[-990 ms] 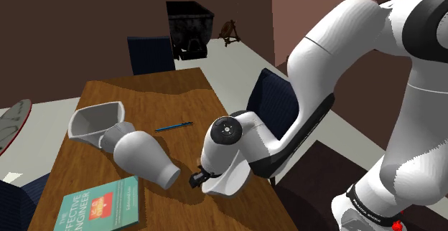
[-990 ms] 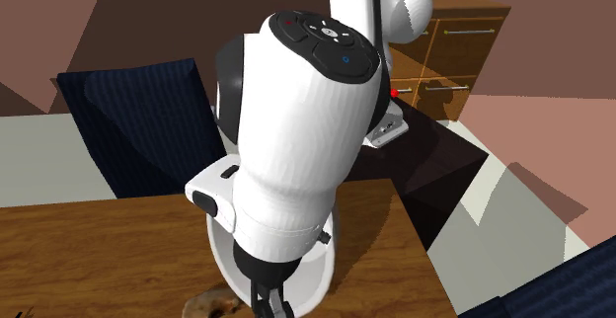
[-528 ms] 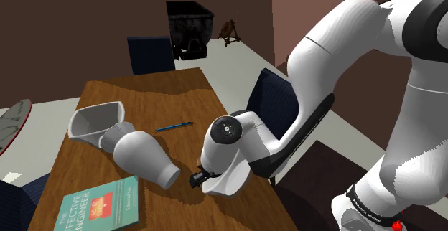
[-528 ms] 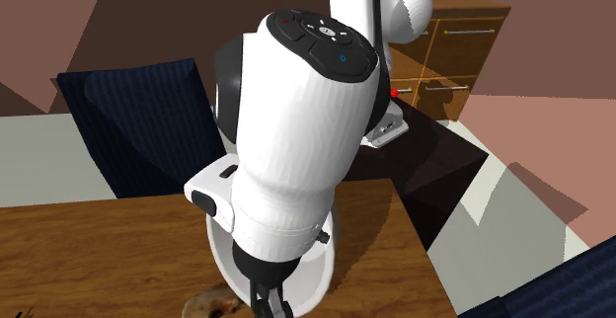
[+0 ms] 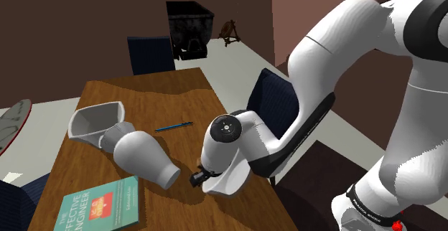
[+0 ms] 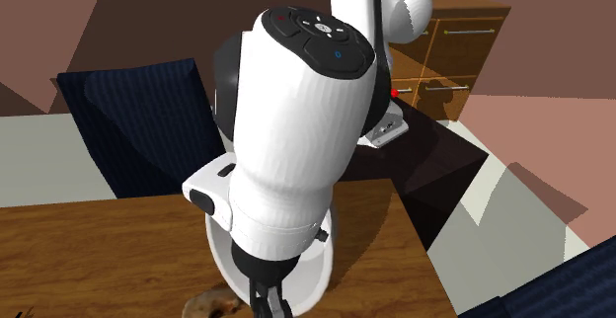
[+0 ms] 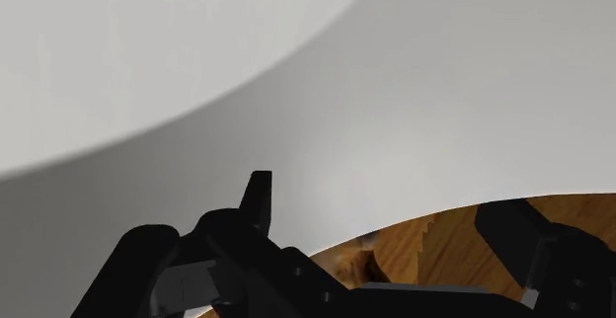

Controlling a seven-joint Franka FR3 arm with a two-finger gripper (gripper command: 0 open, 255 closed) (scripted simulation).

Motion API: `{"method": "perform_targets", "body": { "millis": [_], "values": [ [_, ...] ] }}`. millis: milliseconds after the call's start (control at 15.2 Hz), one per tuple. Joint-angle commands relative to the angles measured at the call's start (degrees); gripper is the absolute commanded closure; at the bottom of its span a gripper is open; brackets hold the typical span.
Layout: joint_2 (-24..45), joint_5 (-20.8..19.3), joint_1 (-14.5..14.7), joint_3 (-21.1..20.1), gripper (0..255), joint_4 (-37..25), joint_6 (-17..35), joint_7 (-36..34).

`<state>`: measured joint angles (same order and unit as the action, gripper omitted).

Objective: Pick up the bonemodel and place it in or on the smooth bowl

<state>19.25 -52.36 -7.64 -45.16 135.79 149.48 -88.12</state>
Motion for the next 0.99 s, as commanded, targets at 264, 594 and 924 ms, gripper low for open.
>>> {"method": "perform_targets", "body": {
  "millis": [264,594,924],
  "values": [
    [-4.52,8.18,-4.18,-4.47,255,1.72,-1.15,6.42],
    [-9.39,16.41,-7.79,-8.95,255,2.37,-2.23,12.65],
    [-14.97,26.02,-10.82,-12.77,255,2.64,-3.51,19.9]
  ]
}}
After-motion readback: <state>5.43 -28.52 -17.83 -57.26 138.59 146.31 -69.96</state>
